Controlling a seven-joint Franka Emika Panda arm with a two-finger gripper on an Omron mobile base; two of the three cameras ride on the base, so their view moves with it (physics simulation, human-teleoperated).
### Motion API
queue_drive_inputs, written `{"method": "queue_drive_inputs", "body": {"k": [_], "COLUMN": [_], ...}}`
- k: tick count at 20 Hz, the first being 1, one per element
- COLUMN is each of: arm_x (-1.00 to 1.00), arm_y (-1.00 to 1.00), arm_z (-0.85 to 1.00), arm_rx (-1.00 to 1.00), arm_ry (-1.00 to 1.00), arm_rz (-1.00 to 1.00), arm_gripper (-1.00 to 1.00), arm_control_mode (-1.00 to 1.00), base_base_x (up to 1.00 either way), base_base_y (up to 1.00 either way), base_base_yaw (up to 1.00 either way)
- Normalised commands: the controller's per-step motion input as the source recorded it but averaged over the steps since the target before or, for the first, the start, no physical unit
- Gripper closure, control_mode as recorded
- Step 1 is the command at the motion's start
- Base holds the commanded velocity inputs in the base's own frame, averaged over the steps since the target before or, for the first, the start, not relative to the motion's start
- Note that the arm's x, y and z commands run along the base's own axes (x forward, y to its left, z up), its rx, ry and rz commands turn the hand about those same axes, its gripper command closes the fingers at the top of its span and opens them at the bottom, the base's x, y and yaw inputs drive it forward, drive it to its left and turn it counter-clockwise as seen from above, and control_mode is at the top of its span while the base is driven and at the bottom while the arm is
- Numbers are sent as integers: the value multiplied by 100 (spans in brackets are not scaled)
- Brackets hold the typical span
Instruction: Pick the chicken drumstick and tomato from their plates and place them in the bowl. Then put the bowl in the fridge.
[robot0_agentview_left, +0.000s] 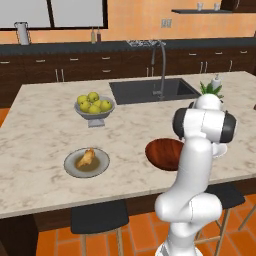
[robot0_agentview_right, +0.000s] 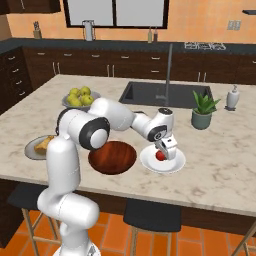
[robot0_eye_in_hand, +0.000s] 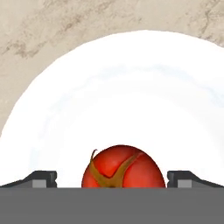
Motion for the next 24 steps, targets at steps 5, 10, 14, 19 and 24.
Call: {"method": "queue_drive_inputs", "body": {"k": [5, 10, 14, 19, 24], "arm_x": [-34, -7, 4, -8, -39], "arm_y": [27, 6, 0, -17, -12], "arm_z": [-21, -62, -66, -78, -37], "arm_rx": [2, 0, 0, 0, -1], "arm_ry": [0, -1, -2, 0, -3], "arm_rz": [-10, -8, -1, 0, 0], "arm_gripper": [-100, -100, -100, 100, 100], "arm_control_mode": [-100, -100, -100, -100, -100], "base_base_x": [0, 0, 0, 0, 0], "base_base_y": [0, 0, 0, 0, 0], "base_base_yaw": [0, 0, 0, 0, 0]}}
